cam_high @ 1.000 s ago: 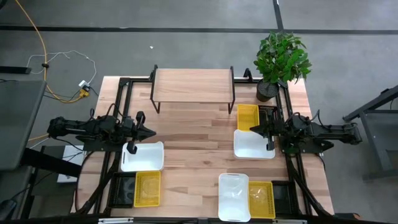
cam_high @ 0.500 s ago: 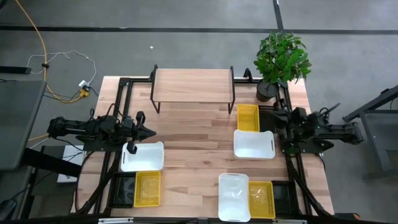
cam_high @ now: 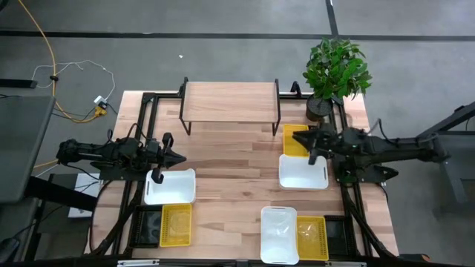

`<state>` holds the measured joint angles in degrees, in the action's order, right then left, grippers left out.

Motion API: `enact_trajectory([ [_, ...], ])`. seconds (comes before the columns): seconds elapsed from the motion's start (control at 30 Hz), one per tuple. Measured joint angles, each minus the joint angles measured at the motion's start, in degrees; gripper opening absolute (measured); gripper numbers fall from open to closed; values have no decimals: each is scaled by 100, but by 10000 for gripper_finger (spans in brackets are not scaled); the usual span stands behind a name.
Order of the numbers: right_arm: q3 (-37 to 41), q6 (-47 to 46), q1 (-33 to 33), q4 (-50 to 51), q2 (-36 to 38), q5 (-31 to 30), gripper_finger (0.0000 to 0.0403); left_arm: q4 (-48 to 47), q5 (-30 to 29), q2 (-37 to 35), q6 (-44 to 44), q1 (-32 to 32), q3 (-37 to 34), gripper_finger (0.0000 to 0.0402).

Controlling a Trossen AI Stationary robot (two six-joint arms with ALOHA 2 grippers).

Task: Stack baskets on shelf by color
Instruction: Stack the top yellow bin on the bottom right yellow bin

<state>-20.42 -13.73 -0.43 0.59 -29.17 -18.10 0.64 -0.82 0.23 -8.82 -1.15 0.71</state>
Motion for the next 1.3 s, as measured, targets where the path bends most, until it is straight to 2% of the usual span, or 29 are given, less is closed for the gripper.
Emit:
enact_trajectory([
  [0.2,-937,-1400,-156,2394,-940,-638,162,0,0,0,0,0,0,1],
  [0.3,-1175,-2287,-399,3142,-1322,-994,184,0,0,-2,0,0,0,1],
  [0.37,-1209,-2553,-619,3367,-1547,-1108,190,2,0,-1,0,-1,0,1],
  [0.67,-1163,-2678,-1917,3468,-2606,-1083,192,2,0,0,-1,0,0,1],
  [0.83,-1162,-2380,-2387,3445,-3165,-1081,192,2,0,-2,0,0,0,1],
  [1.03,-1156,-2034,-2659,3092,-3610,-1043,192,2,0,0,0,-1,0,1],
  [1.3,-1155,-1684,-2697,2793,-3924,-779,192,2,0,-1,0,0,0,1],
])
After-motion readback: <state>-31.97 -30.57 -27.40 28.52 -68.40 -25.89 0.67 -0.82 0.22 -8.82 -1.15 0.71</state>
